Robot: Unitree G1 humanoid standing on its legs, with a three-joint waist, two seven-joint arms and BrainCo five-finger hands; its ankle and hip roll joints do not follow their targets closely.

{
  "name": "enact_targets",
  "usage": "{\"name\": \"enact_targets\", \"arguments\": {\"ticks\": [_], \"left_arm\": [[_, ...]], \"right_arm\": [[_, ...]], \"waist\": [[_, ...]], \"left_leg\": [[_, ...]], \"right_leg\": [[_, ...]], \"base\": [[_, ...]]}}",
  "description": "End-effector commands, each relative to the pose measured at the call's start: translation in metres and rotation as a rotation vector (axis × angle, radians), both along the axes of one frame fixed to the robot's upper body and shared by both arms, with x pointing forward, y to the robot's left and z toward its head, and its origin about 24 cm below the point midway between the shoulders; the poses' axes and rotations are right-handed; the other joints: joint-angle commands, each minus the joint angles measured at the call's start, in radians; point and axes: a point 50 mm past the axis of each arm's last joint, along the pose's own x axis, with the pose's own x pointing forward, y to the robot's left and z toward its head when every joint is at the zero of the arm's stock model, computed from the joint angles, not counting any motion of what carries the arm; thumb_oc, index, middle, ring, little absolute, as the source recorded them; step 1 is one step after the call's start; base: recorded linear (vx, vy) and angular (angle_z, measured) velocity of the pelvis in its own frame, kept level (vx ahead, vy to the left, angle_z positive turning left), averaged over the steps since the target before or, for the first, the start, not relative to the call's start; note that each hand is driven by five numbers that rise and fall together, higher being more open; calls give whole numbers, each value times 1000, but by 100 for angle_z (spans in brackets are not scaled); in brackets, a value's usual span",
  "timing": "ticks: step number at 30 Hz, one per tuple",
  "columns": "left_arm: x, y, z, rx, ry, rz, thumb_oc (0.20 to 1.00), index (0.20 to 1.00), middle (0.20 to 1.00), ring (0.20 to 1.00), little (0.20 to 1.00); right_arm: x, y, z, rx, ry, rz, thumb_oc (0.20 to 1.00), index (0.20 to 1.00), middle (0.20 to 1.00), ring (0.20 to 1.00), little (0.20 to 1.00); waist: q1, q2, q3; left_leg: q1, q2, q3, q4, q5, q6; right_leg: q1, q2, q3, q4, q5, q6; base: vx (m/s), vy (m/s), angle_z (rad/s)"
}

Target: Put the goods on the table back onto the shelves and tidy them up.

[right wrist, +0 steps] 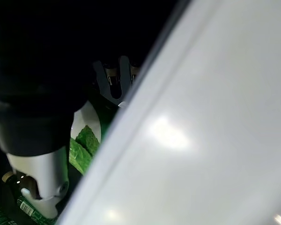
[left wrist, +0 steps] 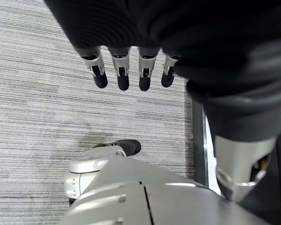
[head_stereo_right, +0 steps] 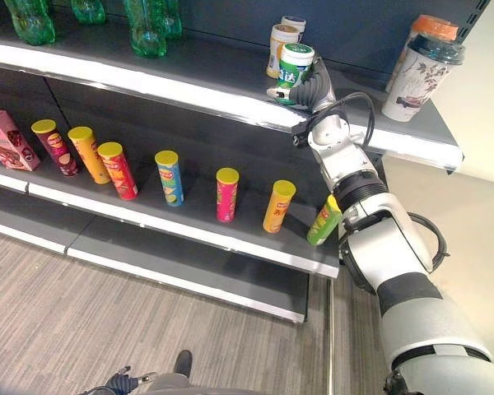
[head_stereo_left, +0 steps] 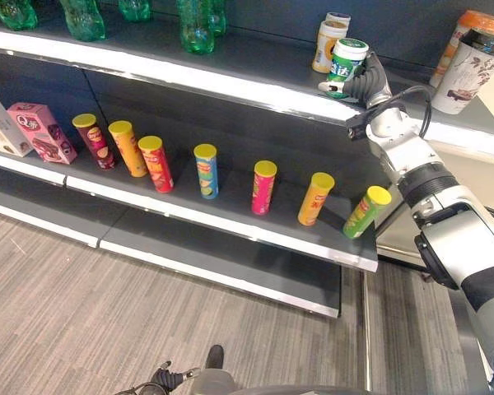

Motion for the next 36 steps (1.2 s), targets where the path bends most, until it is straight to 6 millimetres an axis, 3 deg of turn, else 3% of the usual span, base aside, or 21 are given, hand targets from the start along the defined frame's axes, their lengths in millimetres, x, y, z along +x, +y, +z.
{"name": "enact_targets", "arguments": {"ticks": [1, 9, 13, 23, 36], "left_arm": [[30, 12, 10, 35, -74, -11, 1000, 1000, 1000, 1000, 1000], [32, 10, 10, 33, -79, -3, 1000, 1000, 1000, 1000, 1000], [39, 8, 11, 37, -102, -42, 1000, 1000, 1000, 1000, 1000], [40, 7, 11, 32, -98, -47, 1000, 1000, 1000, 1000, 1000], [42, 7, 12, 34, -101, -53, 1000, 1000, 1000, 1000, 1000]], "right_arm": [[1, 12, 12, -54, -31, 20, 1000, 1000, 1000, 1000, 1000], [2, 16, 13, -66, -21, 17, 1000, 1000, 1000, 1000, 1000], [3, 31, 13, -53, -18, 45, 1000, 1000, 1000, 1000, 1000], [4, 34, 8, -88, 2, 39, 1000, 1000, 1000, 1000, 1000], [6, 10, 10, -113, 0, -65, 1000, 1000, 1000, 1000, 1000]], "waist": [[59, -15, 29], [60, -18, 28], [57, -16, 27], [52, -7, 27], [43, -1, 21]], "left_leg": [[105, -23, 91, 48, -181, -17], [107, -23, 92, 47, -180, -16], [106, -25, 93, 47, -180, -16], [107, -28, 93, 48, -181, -15], [114, -26, 98, 47, -184, -15]], "right_leg": [[-141, -55, -9, 82, 22, 86], [-141, -55, -7, 80, 22, 86], [-141, -55, -6, 77, 25, 86], [-139, -59, -7, 77, 26, 86], [-135, -58, -9, 76, 24, 87]], "base": [[0, 0, 0], [0, 0, 0], [0, 0, 0], [0, 0, 0], [0, 0, 0]]}}
